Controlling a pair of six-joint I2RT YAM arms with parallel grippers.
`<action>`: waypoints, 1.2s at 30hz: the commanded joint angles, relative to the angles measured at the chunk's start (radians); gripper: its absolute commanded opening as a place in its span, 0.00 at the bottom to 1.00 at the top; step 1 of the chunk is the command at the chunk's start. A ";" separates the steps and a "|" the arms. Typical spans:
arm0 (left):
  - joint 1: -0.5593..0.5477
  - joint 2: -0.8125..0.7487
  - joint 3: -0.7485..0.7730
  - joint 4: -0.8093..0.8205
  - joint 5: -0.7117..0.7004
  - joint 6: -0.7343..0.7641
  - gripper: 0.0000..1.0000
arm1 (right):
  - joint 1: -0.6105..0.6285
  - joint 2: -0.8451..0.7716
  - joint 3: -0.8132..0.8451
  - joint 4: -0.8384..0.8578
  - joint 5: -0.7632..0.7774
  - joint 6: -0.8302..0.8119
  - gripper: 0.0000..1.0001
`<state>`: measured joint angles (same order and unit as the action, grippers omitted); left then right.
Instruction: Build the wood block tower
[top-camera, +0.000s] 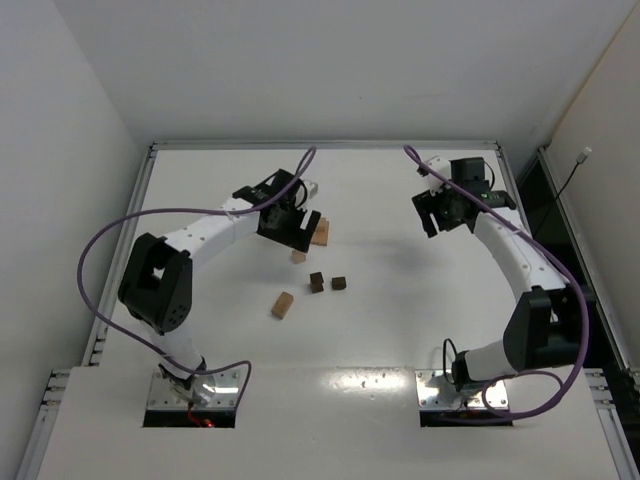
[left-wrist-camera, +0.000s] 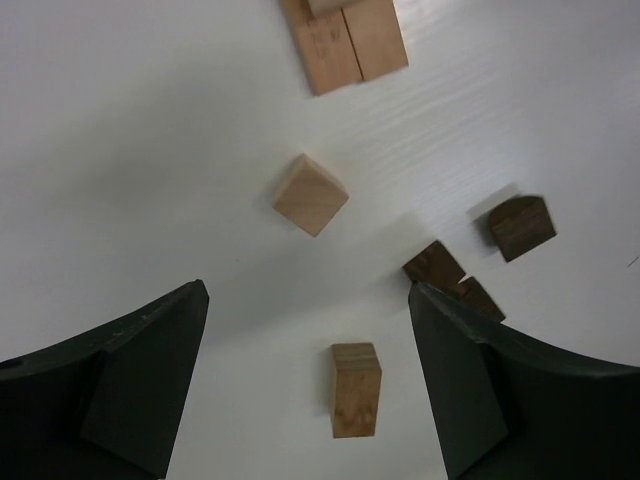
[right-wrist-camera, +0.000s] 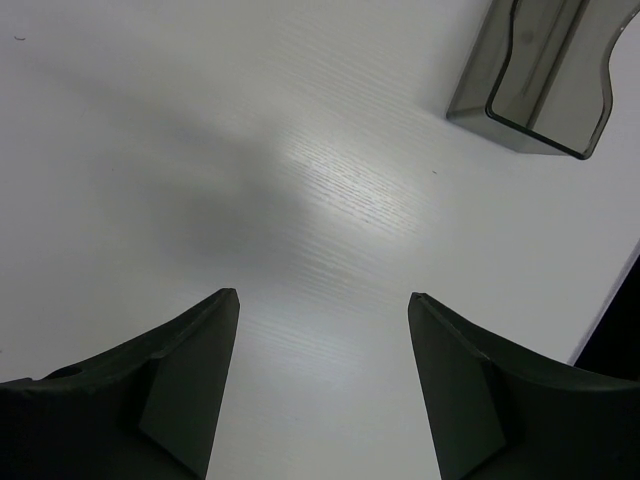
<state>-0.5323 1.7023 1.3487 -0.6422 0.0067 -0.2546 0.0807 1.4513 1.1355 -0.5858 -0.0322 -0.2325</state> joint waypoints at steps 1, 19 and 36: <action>0.003 0.031 0.015 -0.048 0.121 0.167 0.77 | -0.015 -0.043 -0.003 0.007 -0.020 -0.018 0.66; 0.003 0.161 -0.010 0.053 0.136 0.425 0.65 | -0.033 -0.016 -0.014 0.007 -0.038 -0.018 0.66; 0.003 0.256 0.020 0.131 0.131 0.505 0.58 | -0.052 0.003 -0.014 -0.002 -0.038 -0.018 0.66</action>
<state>-0.5293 1.9491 1.3487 -0.5446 0.1242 0.2207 0.0402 1.4456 1.1221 -0.6010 -0.0563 -0.2382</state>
